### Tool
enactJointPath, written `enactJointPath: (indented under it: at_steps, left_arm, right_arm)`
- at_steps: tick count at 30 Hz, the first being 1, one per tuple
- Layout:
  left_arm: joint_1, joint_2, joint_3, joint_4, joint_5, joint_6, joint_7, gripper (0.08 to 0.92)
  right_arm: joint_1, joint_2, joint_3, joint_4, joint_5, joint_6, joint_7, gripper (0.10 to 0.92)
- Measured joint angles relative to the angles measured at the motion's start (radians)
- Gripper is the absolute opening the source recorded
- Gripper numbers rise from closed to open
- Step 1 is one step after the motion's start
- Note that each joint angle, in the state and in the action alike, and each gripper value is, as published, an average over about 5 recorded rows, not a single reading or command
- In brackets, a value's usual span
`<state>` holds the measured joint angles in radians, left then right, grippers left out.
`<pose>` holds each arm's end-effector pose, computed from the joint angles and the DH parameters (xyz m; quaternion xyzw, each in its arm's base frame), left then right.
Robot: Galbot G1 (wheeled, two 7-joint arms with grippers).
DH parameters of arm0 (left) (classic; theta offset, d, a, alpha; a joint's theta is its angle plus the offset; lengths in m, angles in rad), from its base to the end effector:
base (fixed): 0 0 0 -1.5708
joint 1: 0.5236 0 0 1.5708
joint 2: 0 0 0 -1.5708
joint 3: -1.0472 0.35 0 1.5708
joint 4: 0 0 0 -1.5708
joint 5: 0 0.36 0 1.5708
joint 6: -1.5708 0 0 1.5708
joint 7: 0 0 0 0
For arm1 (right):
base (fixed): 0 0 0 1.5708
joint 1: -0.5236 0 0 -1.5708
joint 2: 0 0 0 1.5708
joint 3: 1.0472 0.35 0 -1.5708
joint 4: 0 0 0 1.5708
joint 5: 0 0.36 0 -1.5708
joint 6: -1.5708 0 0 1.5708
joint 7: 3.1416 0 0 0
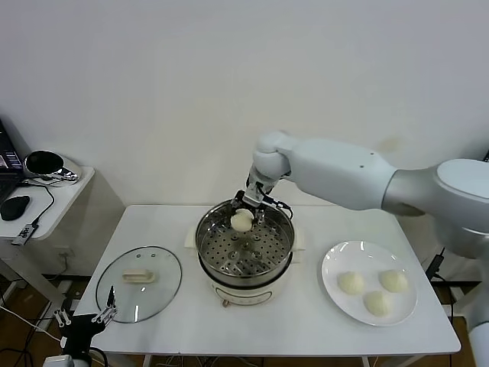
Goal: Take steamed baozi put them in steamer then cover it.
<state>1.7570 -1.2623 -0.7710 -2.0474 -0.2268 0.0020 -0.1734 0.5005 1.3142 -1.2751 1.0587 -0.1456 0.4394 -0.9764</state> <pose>0.1360 0.1308 -0.3177 0.1124 -0.9857 -0.0907 0.0863 0.5850 0.1621 -0.0844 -0.6344 0.1921 -0.7488 0.0011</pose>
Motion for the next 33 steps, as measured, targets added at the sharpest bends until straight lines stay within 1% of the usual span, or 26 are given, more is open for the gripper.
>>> enactJointPath:
  at_steps: [5, 8, 11, 15, 19, 22, 25, 33]
  left_arm:
    - [-0.001, 0.001, 0.0, 0.0, -0.001, 0.0, 0.0, 0.823]
    - [-0.003, 0.001, 0.001, 0.0, -0.004, 0.0, 0.0, 0.823]
    - [-0.004, -0.001, 0.002, -0.002, -0.008, 0.0, -0.001, 0.823]
    - [-0.003, -0.005, 0.003, -0.007, -0.009, 0.0, -0.001, 0.823]
    - [-0.001, -0.005, -0.002, -0.01, -0.011, -0.001, -0.002, 0.823]
    - [0.0, -0.006, -0.005, -0.013, -0.013, -0.001, -0.003, 0.823]
    - [0.0, -0.007, -0.006, -0.017, -0.016, -0.001, -0.003, 0.823]
    - [-0.007, 0.0, 0.003, -0.027, -0.018, -0.001, -0.003, 0.823]
  right_arm:
    - [-0.018, 0.019, -0.004, -0.042, -0.043, 0.037, 0.018, 0.58]
    - [-0.029, 0.03, -0.003, -0.063, -0.064, 0.056, 0.027, 0.602]
    - [-0.039, 0.039, 0.0, -0.082, -0.078, 0.07, 0.037, 0.664]
    - [-0.041, 0.041, 0.005, -0.092, -0.079, 0.076, 0.043, 0.774]
    - [-0.019, 0.026, 0.004, -0.075, -0.05, 0.05, 0.028, 0.819]
    - [0.017, 0.0, 0.001, -0.038, -0.003, -0.013, 0.004, 0.822]
    - [0.063, -0.046, -0.008, 0.023, 0.063, -0.111, -0.025, 0.823]
    - [0.208, -0.252, -0.075, 0.266, 0.273, -0.449, -0.057, 0.823]
